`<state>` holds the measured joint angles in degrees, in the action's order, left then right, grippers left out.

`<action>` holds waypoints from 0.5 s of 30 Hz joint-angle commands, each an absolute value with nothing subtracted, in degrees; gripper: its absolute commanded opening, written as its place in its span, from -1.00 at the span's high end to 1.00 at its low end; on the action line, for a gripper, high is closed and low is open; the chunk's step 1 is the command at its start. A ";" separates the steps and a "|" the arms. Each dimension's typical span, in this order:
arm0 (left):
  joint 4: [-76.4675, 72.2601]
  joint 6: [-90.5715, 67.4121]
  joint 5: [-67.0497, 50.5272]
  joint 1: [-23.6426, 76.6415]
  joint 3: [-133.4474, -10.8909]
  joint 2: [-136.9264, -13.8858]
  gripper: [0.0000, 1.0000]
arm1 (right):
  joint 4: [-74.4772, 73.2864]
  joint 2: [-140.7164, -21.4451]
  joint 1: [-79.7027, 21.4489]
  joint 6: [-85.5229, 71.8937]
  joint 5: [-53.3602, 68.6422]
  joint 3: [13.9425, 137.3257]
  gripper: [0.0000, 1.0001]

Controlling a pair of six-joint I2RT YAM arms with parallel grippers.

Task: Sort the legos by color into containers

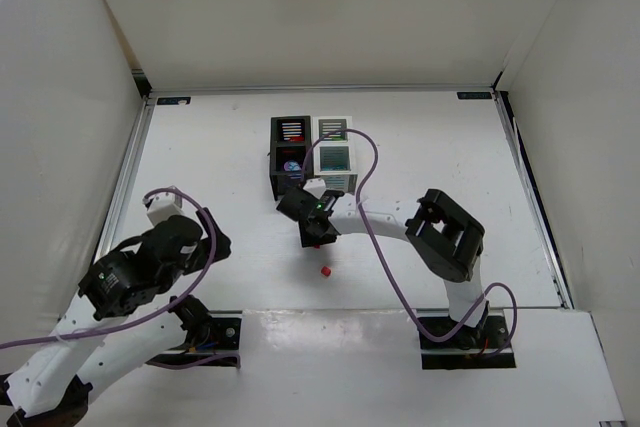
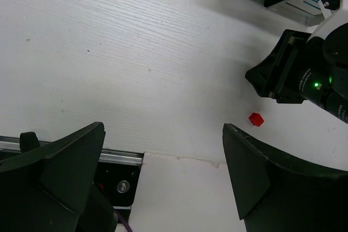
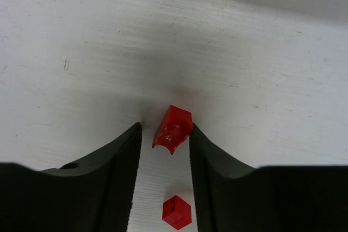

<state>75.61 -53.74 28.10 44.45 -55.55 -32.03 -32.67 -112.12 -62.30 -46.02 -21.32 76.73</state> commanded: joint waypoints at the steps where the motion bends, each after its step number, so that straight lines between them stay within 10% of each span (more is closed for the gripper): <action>1: 75.94 -54.14 28.92 44.74 -56.86 -32.96 -1.00 | -31.12 -114.52 -61.44 -48.60 -20.92 74.98 0.16; 5: 75.59 -53.70 29.00 44.74 -56.95 -33.57 -1.00 | -31.29 -113.56 -61.87 -49.13 -22.06 74.27 0.53; 15: 69.09 -51.59 27.51 44.74 -52.92 -34.89 -1.00 | -36.12 -106.55 -63.10 -42.39 -25.12 79.62 0.75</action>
